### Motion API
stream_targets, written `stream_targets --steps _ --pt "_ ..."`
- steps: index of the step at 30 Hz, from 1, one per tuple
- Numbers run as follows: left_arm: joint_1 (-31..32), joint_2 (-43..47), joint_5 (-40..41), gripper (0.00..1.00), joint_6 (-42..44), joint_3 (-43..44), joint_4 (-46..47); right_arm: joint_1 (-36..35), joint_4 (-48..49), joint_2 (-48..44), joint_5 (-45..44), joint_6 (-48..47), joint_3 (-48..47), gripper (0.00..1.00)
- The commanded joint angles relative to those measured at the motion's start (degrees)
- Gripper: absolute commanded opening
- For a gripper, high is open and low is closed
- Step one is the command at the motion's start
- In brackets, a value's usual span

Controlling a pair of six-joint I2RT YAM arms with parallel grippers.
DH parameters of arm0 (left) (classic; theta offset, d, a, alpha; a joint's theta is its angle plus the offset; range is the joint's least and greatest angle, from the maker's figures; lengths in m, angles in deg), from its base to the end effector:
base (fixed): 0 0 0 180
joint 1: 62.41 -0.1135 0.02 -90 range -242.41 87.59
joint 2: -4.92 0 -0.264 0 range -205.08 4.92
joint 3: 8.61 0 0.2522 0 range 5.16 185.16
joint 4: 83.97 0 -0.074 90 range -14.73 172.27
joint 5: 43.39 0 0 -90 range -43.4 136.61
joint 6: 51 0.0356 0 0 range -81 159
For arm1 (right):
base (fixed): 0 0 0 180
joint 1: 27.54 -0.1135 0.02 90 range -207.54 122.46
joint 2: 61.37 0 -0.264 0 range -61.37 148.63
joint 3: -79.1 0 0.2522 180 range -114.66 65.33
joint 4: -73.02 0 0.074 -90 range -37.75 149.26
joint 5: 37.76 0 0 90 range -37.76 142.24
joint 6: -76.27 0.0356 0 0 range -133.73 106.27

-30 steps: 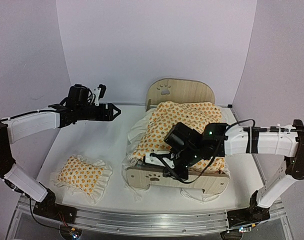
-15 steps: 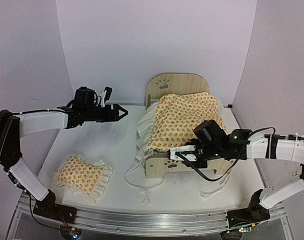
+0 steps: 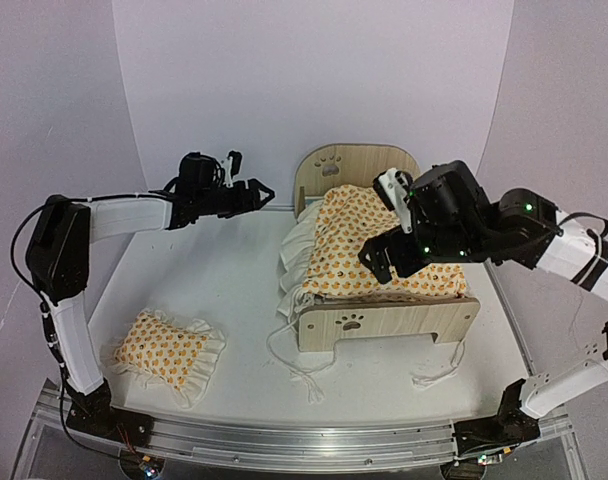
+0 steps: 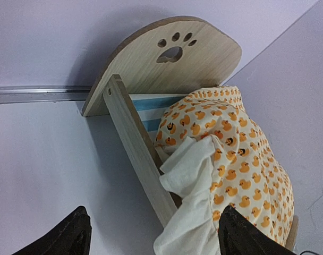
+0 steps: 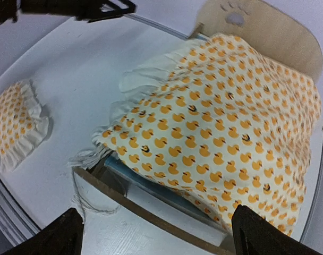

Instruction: Set up the pet bed

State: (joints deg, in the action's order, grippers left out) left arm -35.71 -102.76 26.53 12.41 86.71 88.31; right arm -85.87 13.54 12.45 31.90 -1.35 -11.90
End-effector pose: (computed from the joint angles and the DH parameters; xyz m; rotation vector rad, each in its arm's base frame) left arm 0.3942 -0.2120 0.2742 0.2500 2.0039 -0.9456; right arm 0.1506 0.2206 0.3693 -0.7166 2.1492 0.2473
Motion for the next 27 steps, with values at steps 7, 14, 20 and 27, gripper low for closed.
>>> stream_targets --steps 7,14,20,27 --pt "2.91 -2.88 7.34 0.81 -7.04 1.28 2.63 11.83 -33.55 3.09 -1.87 71.19 -0.84 0.98" --pt "5.47 4.16 8.61 0.81 -5.30 -5.27 3.79 12.94 -25.48 7.58 10.65 87.33 6.47 0.96" --pt "6.19 11.02 9.12 0.81 -4.10 -10.95 3.98 13.03 -13.50 9.77 10.39 94.94 12.01 0.81" --pt "6.66 16.99 10.57 0.81 -2.74 -17.56 3.99 13.41 -12.23 12.44 7.83 95.73 9.63 0.78"
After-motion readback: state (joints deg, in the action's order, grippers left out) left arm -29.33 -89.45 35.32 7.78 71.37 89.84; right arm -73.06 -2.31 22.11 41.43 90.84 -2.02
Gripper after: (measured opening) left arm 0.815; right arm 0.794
